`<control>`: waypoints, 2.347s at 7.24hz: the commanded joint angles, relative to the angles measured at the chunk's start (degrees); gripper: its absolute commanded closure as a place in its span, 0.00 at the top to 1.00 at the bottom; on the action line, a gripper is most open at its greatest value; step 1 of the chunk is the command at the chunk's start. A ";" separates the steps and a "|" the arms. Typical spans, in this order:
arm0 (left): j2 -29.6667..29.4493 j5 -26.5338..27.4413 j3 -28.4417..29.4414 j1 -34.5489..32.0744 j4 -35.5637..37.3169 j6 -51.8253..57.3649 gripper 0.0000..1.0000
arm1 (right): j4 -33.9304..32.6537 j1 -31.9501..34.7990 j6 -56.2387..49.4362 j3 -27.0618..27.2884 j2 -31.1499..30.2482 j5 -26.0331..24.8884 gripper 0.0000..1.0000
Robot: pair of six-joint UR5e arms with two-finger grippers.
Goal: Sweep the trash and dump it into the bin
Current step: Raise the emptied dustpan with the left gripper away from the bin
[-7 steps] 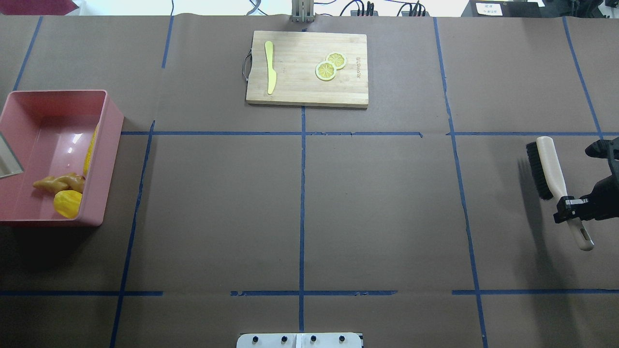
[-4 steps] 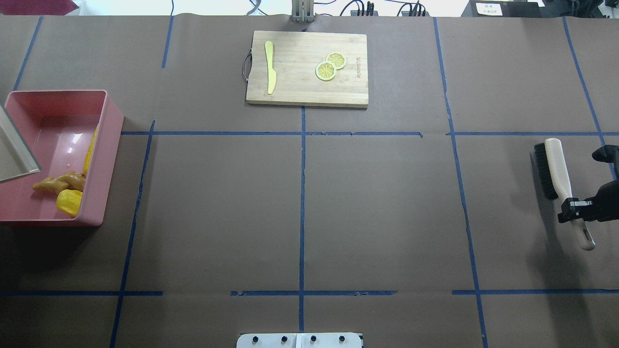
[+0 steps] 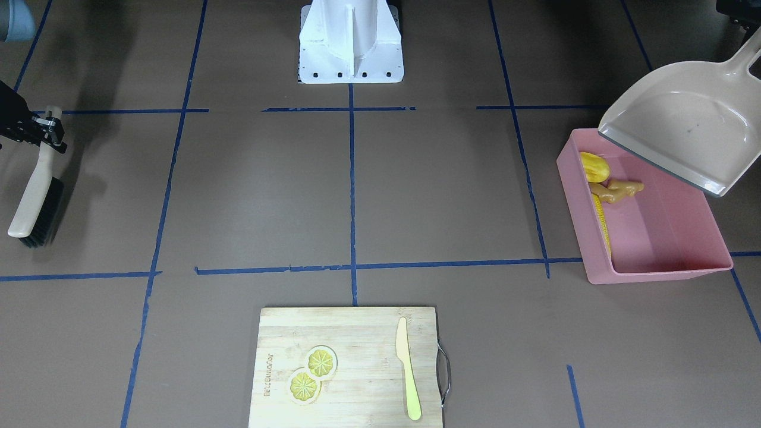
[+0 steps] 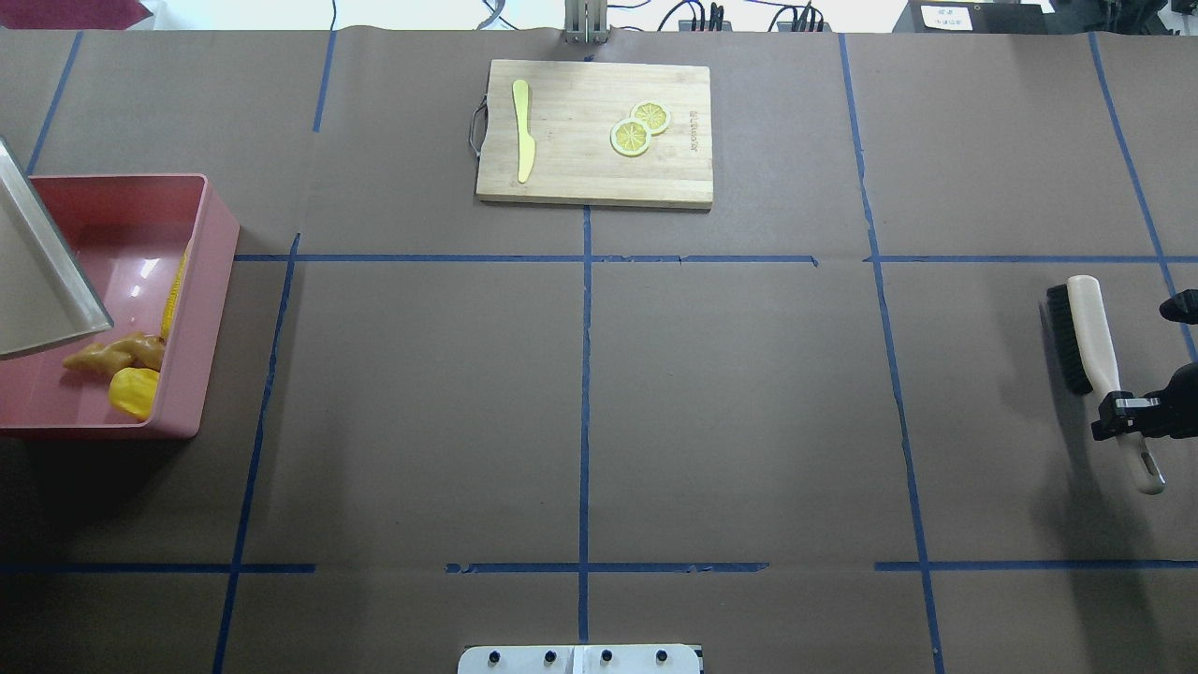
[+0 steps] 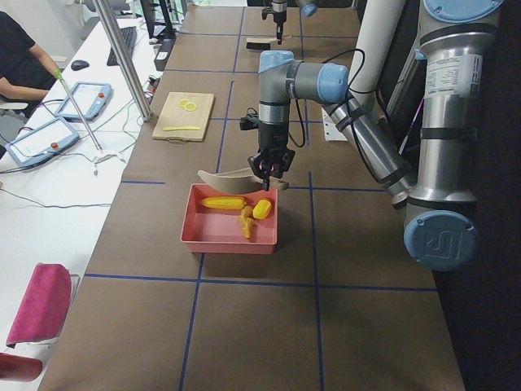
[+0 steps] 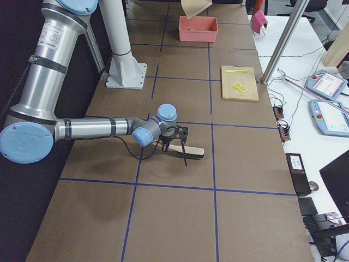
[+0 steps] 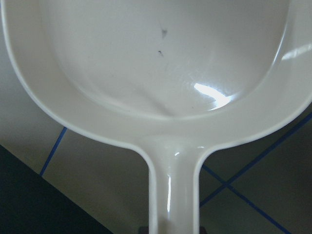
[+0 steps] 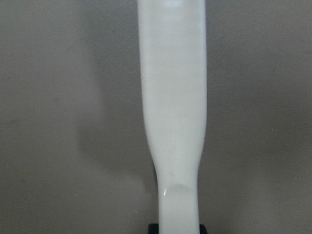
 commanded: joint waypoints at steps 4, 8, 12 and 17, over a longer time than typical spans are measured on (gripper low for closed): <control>-0.95 -1.27 0.00 0.00 -0.07 -0.36 0.00 | -0.11 -2.53 -0.62 0.06 0.85 -1.53 0.05; -1.04 -2.15 -0.09 0.09 -0.07 -0.45 0.00 | -0.20 -2.71 -0.62 -0.37 0.77 -1.01 0.35; -8.06 -6.89 0.17 0.09 -0.33 -0.54 0.01 | -0.03 -2.62 -0.44 -0.03 0.94 -1.00 1.00; -11.06 -12.17 1.31 8.94 -9.55 -1.50 0.00 | 1.03 8.60 -0.71 3.14 1.12 -0.83 1.00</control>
